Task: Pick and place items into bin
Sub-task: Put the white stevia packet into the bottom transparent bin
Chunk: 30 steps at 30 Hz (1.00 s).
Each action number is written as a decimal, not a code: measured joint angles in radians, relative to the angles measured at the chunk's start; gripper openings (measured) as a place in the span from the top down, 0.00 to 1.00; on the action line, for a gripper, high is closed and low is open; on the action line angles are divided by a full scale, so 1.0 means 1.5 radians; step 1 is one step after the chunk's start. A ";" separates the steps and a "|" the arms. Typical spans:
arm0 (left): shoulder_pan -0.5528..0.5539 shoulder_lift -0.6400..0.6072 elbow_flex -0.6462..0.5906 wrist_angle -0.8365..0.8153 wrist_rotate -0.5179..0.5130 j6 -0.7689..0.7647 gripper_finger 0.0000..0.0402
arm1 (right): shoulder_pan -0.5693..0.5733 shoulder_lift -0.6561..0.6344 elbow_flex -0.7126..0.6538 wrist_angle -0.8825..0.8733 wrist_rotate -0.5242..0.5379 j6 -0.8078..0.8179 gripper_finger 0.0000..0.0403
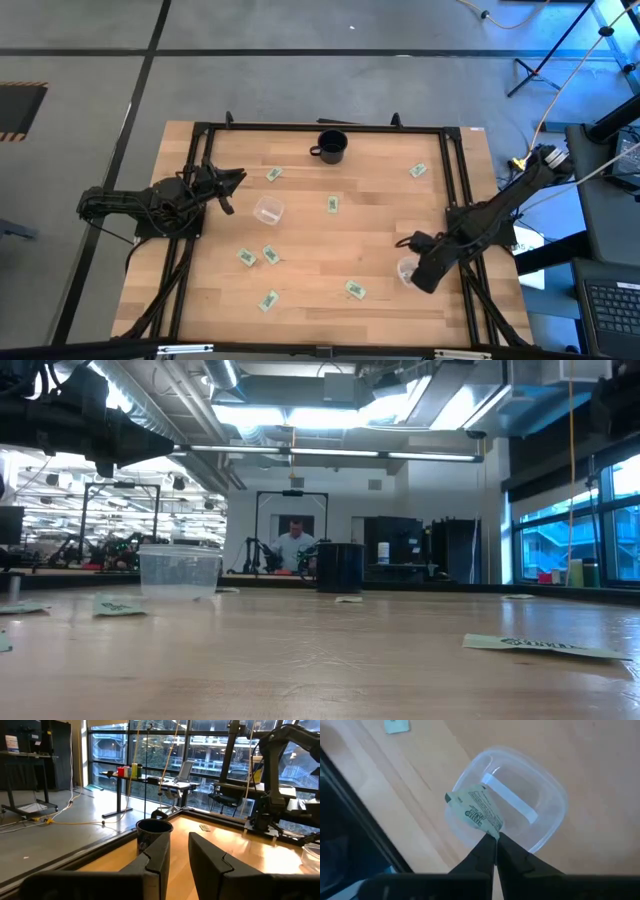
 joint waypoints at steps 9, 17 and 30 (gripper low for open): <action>0.000 0.000 0.000 0.000 0.000 0.000 0.84 | 0.000 0.033 -0.001 -0.001 0.001 -0.001 0.95; 0.000 0.000 0.000 0.000 0.000 0.000 0.84 | 0.000 0.034 -0.001 -0.002 0.001 -0.004 0.88; 0.000 0.000 0.000 0.000 0.000 0.000 0.84 | -0.046 0.022 0.036 -0.087 0.095 0.001 0.73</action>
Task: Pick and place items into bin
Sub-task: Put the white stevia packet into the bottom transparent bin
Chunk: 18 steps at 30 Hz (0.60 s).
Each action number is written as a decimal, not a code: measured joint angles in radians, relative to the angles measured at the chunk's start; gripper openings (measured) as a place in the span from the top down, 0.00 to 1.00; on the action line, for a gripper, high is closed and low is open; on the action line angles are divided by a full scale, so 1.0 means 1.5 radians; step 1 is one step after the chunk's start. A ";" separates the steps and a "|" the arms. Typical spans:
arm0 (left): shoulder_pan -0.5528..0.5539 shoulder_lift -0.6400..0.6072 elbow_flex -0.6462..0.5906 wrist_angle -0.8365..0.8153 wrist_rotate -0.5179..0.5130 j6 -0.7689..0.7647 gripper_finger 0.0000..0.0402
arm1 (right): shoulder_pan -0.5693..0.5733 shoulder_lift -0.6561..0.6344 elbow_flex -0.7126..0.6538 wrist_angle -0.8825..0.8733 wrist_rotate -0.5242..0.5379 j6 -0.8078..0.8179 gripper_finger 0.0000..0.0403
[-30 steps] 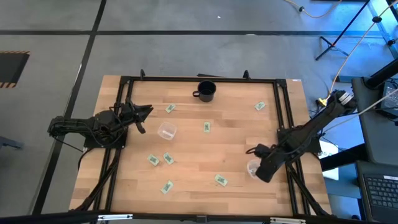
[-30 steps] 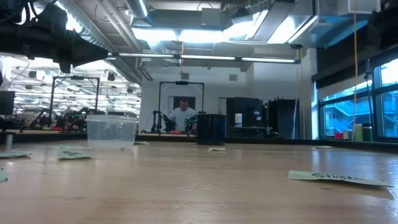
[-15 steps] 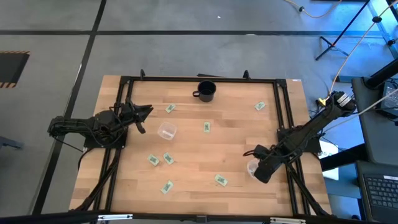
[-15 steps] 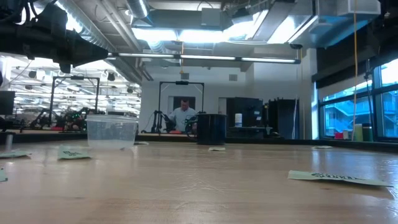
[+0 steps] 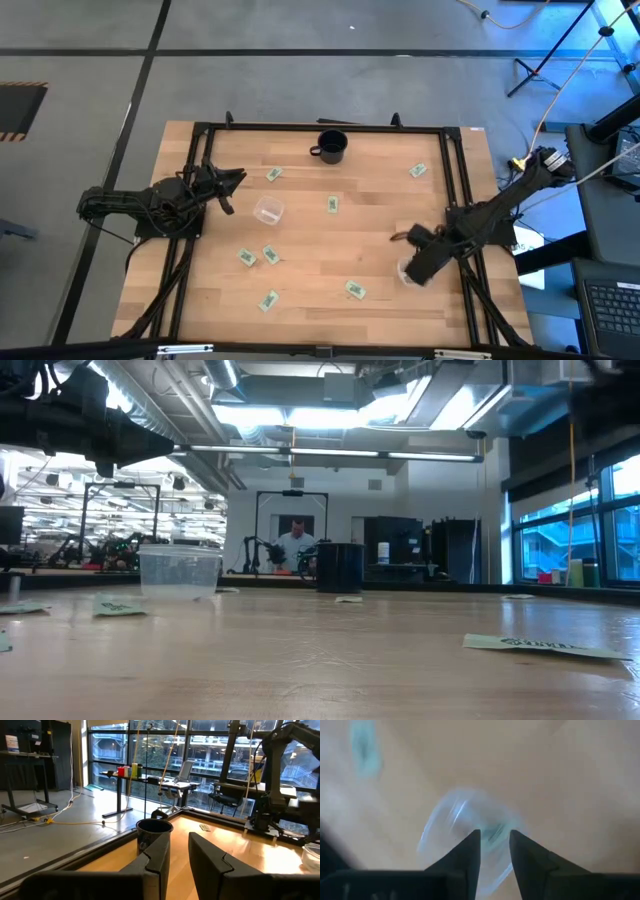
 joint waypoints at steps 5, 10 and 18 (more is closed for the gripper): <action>0.000 0.000 0.000 0.000 0.000 0.000 0.84 | -0.069 -0.017 0.069 -0.163 0.166 -0.007 0.73; 0.000 0.000 0.000 0.000 0.000 0.000 0.84 | -0.162 -0.020 0.090 -0.222 0.191 -0.034 0.73; 0.000 0.000 0.000 0.000 0.000 0.000 0.84 | -0.416 -0.018 0.085 -0.192 0.191 -0.186 0.73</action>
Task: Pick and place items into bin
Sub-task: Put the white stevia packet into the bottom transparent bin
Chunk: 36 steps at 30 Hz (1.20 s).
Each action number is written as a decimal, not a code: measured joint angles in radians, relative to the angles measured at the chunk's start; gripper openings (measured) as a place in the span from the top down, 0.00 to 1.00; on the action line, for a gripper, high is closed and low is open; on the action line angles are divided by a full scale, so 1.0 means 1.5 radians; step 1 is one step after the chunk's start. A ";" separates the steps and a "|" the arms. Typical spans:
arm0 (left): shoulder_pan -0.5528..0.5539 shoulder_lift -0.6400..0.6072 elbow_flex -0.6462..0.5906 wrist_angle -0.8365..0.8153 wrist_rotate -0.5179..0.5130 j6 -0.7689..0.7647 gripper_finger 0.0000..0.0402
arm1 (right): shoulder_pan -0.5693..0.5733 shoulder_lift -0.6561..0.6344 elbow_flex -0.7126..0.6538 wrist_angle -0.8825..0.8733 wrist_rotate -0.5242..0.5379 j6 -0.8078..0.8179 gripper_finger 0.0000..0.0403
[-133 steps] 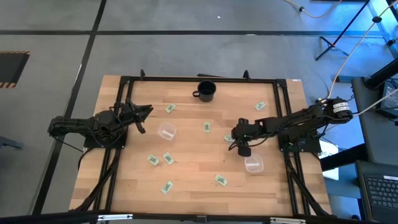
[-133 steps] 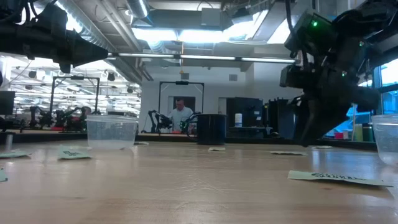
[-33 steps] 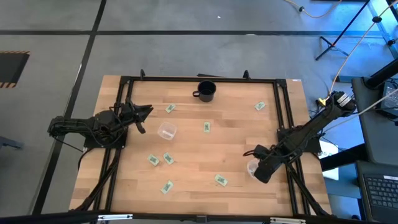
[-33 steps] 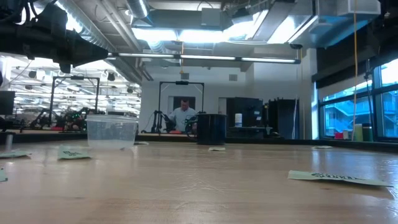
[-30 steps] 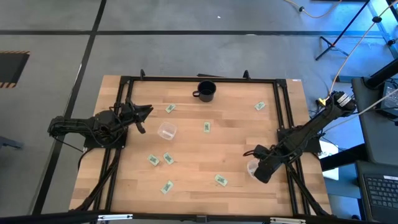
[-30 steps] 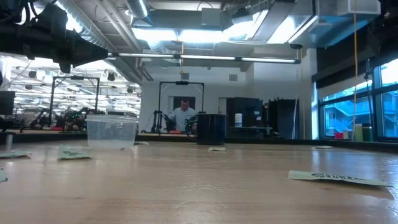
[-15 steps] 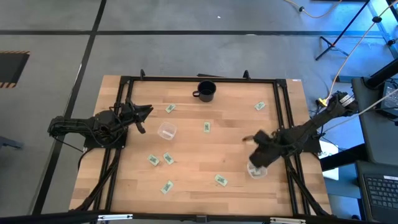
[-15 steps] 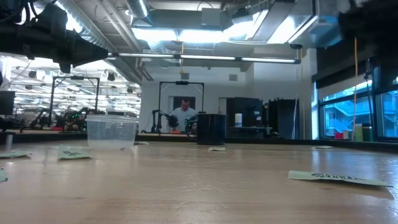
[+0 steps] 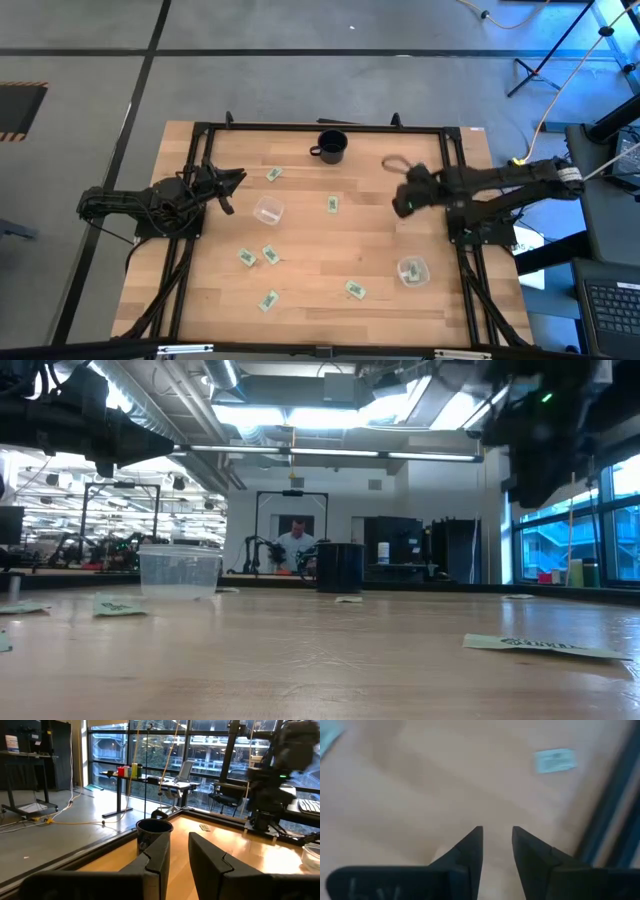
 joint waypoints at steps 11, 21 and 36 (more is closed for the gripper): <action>0.000 0.000 0.000 0.000 0.000 -0.001 0.84 | -0.264 0.000 0.000 0.180 -0.108 -0.300 0.73; 0.000 0.000 0.000 0.000 0.000 -0.024 0.84 | -0.317 0.006 -0.001 0.214 -0.105 -0.424 0.73; 0.000 0.000 0.000 0.000 0.000 -0.052 0.84 | -0.322 0.006 -0.001 0.209 -0.075 -0.378 0.57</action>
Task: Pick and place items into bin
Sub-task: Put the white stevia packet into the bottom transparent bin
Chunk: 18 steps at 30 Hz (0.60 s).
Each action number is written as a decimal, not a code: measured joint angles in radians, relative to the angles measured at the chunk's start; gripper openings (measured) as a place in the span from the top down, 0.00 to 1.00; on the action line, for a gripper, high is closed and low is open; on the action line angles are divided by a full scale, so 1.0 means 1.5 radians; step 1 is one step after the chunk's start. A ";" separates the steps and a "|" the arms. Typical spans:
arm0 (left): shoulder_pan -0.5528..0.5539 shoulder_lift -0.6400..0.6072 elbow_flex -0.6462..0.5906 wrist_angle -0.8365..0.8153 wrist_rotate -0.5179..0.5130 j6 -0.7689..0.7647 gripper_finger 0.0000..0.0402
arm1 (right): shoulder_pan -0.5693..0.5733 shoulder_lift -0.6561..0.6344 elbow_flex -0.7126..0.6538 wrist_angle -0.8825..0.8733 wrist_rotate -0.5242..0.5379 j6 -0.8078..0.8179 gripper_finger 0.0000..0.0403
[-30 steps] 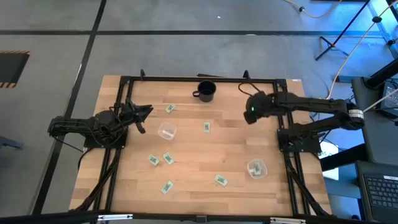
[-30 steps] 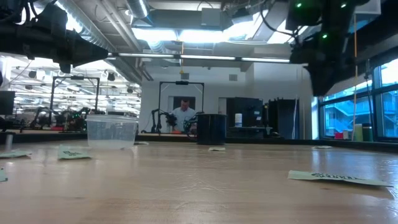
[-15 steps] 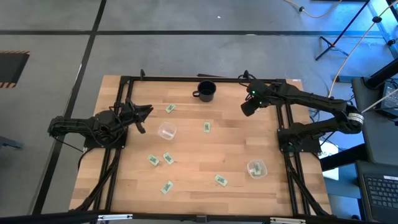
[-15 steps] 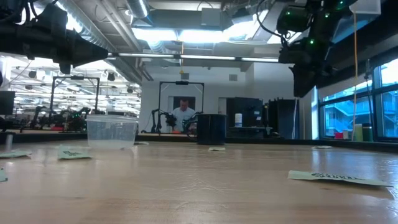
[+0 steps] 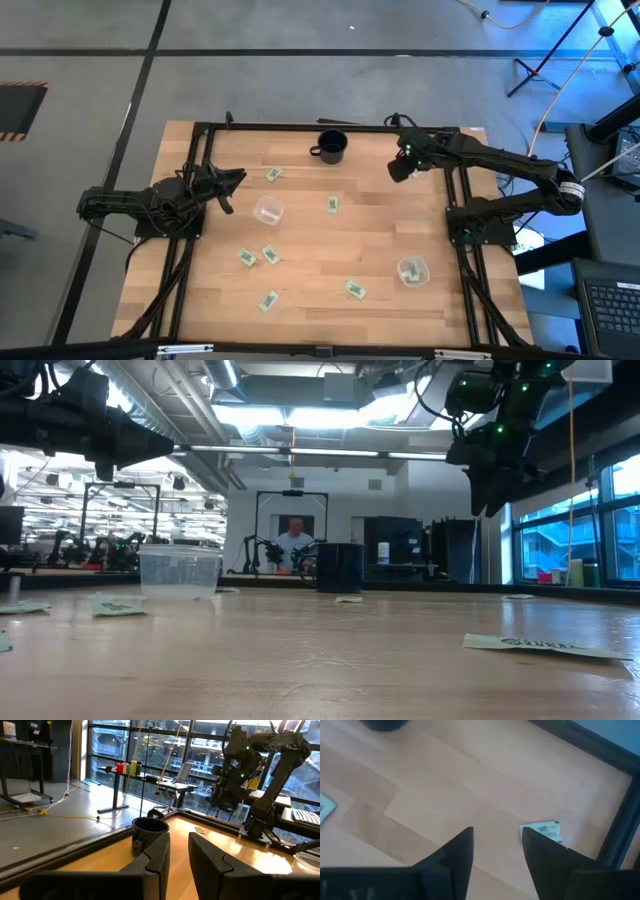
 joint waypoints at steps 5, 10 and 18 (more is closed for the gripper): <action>0.000 0.000 0.000 0.000 0.000 0.000 0.84 | 0.000 0.000 0.000 0.003 0.000 -0.015 0.55; 0.000 0.000 0.000 0.000 0.000 0.000 0.84 | 0.000 0.000 0.000 0.000 0.000 -0.015 0.47; 0.000 0.000 0.000 0.000 0.000 0.000 0.84 | 0.000 0.000 0.000 0.015 0.004 -0.043 0.32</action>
